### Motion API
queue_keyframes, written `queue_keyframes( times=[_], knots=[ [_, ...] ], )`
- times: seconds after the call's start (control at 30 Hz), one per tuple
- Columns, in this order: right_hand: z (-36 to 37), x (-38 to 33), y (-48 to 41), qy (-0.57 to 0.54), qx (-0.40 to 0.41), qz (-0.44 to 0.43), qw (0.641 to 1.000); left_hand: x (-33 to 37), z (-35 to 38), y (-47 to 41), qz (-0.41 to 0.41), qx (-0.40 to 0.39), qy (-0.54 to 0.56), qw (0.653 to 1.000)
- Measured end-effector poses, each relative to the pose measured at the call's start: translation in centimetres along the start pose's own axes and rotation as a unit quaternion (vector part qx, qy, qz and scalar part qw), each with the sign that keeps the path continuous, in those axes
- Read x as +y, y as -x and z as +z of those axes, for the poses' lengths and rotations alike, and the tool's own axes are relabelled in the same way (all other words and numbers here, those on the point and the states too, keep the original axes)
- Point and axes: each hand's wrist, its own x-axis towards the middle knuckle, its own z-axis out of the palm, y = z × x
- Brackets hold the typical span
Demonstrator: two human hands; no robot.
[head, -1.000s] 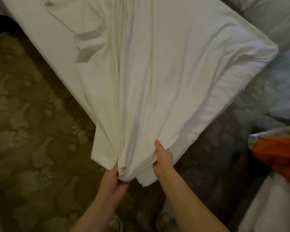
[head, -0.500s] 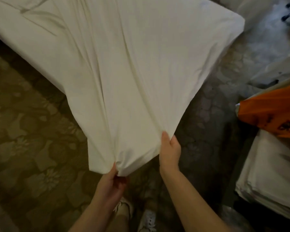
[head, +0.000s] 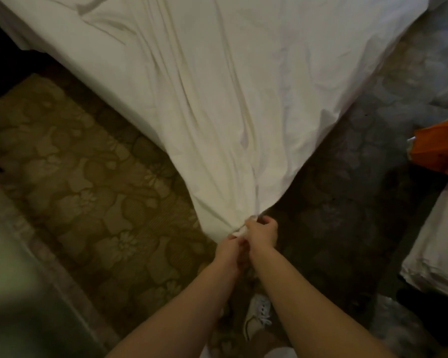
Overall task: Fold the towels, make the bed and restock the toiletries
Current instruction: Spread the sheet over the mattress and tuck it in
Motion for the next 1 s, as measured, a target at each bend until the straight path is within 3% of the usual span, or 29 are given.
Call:
queue_keyframes(
  times=[0.07,0.17,0.23,0.33,0.4,0.5,0.6,0.7,1.0],
  knots=[
    [-0.3,-0.9,1.5,0.144,0.064,-0.088,0.984,1.5,-1.5,0.0,0.071,0.029,-0.099,0.992],
    [1.6,-4.4,4.6,0.258,0.039,-0.226,0.939,7.0,-4.0,2.1,0.2,0.081,-0.233,0.948],
    [4.5,-7.7,6.9,0.325,0.011,-0.318,0.89,12.1,-6.4,3.6,0.304,0.092,-0.3,0.899],
    [10.0,-12.9,10.9,0.393,0.0,-0.431,0.812,20.7,-12.3,5.4,0.432,0.129,-0.411,0.793],
    [14.7,-16.0,13.6,0.414,0.009,-0.474,0.777,26.4,-17.3,5.8,0.469,0.164,-0.449,0.743],
    [23.1,-19.4,17.5,0.416,0.007,-0.502,0.758,34.7,-24.4,6.4,0.475,0.218,-0.495,0.694],
    [31.1,-21.8,20.9,0.409,-0.013,-0.516,0.752,41.8,-29.8,7.0,0.473,0.248,-0.51,0.674],
    [36.6,-23.6,22.5,0.419,-0.015,-0.514,0.748,47.9,-32.8,6.7,0.48,0.252,-0.499,0.676],
    [53.2,-30.5,17.4,0.453,0.009,-0.48,0.751,68.0,-33.4,-0.9,0.5,0.233,-0.517,0.654]
  ],
)
